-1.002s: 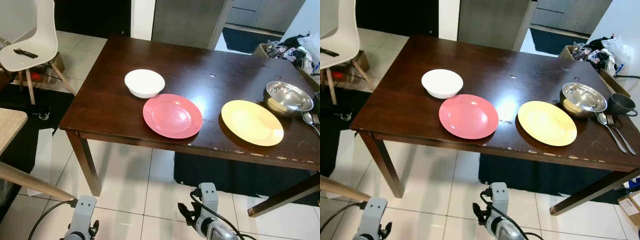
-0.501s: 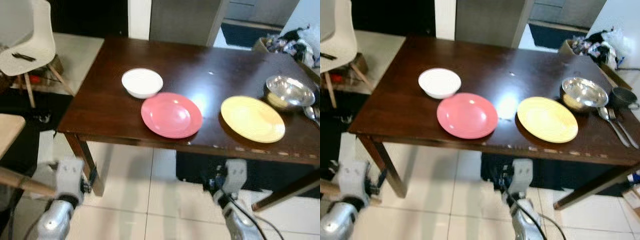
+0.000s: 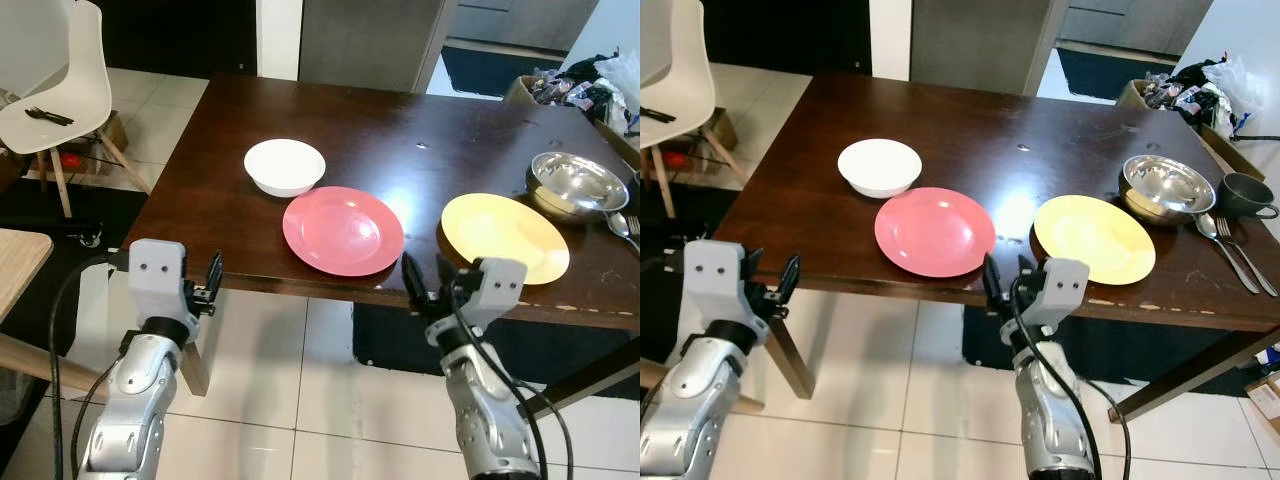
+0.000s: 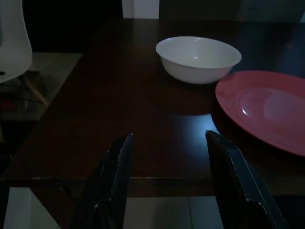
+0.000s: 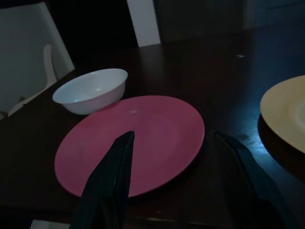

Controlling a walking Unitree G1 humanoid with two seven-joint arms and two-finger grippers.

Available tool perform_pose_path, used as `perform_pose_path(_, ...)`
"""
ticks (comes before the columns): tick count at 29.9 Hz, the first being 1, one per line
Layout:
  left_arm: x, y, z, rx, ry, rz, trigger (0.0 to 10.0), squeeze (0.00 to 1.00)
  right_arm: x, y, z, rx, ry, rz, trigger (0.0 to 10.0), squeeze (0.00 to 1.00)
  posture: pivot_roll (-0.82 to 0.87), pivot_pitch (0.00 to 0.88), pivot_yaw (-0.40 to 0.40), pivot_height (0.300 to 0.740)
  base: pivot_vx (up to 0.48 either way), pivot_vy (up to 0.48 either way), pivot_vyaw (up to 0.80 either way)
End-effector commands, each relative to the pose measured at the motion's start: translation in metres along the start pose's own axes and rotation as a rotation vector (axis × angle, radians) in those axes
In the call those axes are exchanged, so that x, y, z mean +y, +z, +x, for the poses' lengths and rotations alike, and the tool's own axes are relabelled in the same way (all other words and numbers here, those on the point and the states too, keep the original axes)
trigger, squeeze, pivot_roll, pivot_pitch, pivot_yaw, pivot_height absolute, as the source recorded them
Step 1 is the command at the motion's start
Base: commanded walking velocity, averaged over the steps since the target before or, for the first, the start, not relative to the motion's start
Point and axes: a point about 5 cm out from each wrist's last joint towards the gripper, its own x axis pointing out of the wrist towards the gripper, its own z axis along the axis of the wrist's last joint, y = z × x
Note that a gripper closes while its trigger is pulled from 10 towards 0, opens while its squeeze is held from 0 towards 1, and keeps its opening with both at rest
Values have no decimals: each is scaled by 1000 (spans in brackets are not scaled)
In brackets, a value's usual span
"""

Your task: Setting the table

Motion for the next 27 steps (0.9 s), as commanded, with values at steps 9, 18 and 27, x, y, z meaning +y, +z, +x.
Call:
perform_pose_path(9,-5,2,4,32,-11,24,10000,0,-9,13,1,-2,-65,20,10000,0,-75,0,13,740,0,0,0)
perform_pose_path(18,-6,4,5,40,-14,34,10000,0,-10,17,4,-2,-80,7,10000,0,-70,0,13,740,0,0,353)
perform_pose_path(27,-9,2,5,49,-19,35,10000,0,-5,20,9,-14,-62,39,10000,0,-64,0,11,740,0,0,788)
